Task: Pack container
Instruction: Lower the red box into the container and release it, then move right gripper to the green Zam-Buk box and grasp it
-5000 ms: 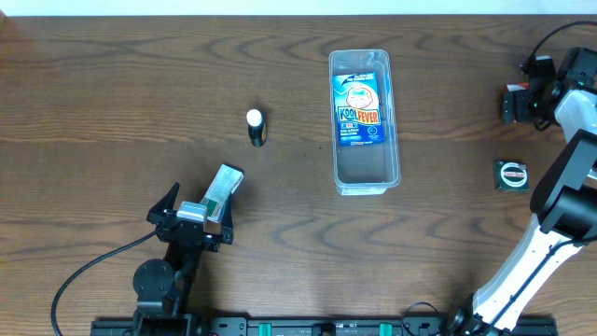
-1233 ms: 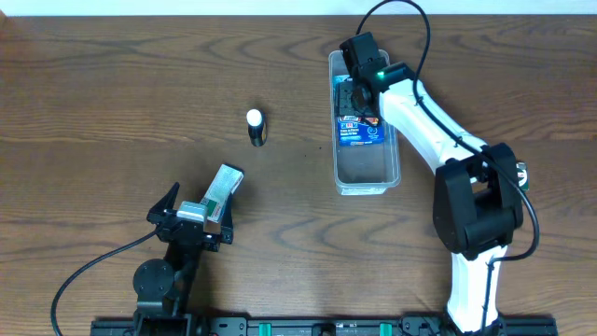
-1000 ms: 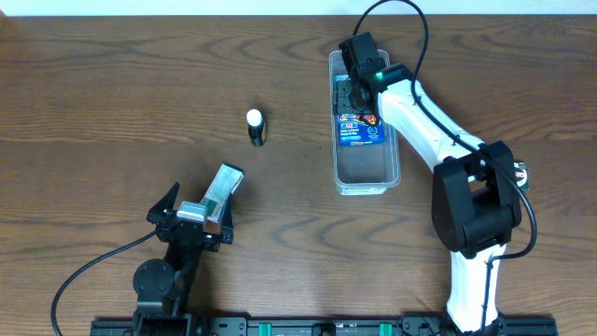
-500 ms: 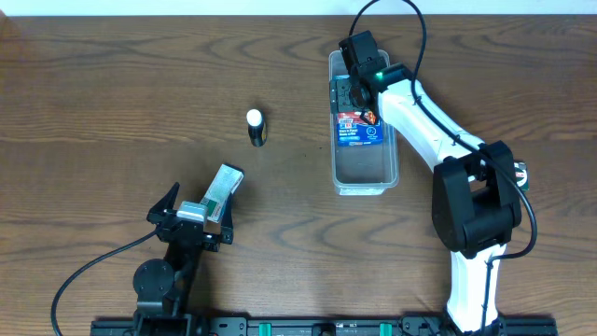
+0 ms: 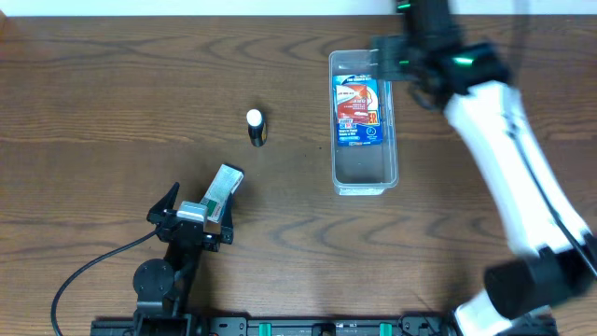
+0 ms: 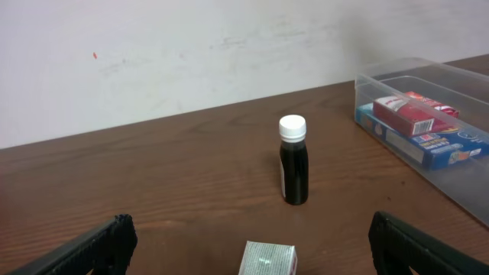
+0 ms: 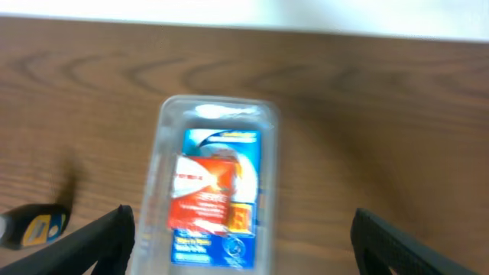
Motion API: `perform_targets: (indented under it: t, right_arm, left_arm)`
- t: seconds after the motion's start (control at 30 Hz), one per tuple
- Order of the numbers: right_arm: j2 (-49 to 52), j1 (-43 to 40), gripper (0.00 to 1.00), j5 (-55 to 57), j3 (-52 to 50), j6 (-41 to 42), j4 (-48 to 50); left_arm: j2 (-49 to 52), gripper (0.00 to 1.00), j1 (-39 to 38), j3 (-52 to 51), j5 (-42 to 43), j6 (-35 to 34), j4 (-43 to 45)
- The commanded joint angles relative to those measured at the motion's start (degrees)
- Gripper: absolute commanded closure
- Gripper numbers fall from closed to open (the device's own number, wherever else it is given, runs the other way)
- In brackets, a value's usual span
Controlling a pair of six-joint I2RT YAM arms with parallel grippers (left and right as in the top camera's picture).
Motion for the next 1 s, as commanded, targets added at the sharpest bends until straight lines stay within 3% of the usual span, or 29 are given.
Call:
perform_targets:
  t: [0.0, 0.1, 0.33, 0.5, 0.67, 0.77, 0.87, 0.97]
  right_arm:
    - [-4.4, -4.3, 0.08, 1.6, 0.2, -0.1, -7.4]
    - [-6.2, -7.2, 0.01, 2.1, 0.2, -0.1, -15.4]
    - [-6.6, -16.8, 0.01, 3.7, -0.8, -0.5, -31.8]
    - [-6.6, -22.6, 0.01, 5.0, -3.6, -7.0, -37.7]
    - [-6.7, -27.1, 0.01, 1.1, -9.4, -12.9, -32.0]
    - [-6.6, -29.6, 0.11, 2.3, -14.3, -17.8, -24.7]
    - [-6.6, -32.1, 0.01, 2.4, -19.9, -19.9, -18.3]
    - [-6.5, -34.4, 0.01, 2.4, -24.3, -20.1, -14.4]
  left_arm:
    - [0.1, 0.02, 0.2, -1.0, 0.7, 0.9, -1.9]
    - [0.1, 0.02, 0.2, -1.0, 0.7, 0.9, -1.9]
    - [0.1, 0.02, 0.2, -1.0, 0.7, 0.9, -1.9]
    - [0.1, 0.02, 0.2, -1.0, 0.7, 0.9, -1.9]
    - [0.1, 0.02, 0.2, -1.0, 0.7, 0.9, -1.9]
    - [0.1, 0.02, 0.2, -1.0, 0.7, 0.9, -1.9]
    - [0.1, 0.02, 0.2, -1.0, 0.7, 0.9, -1.9]
    - [0.1, 0.02, 0.2, -1.0, 0.7, 0.9, -1.9]
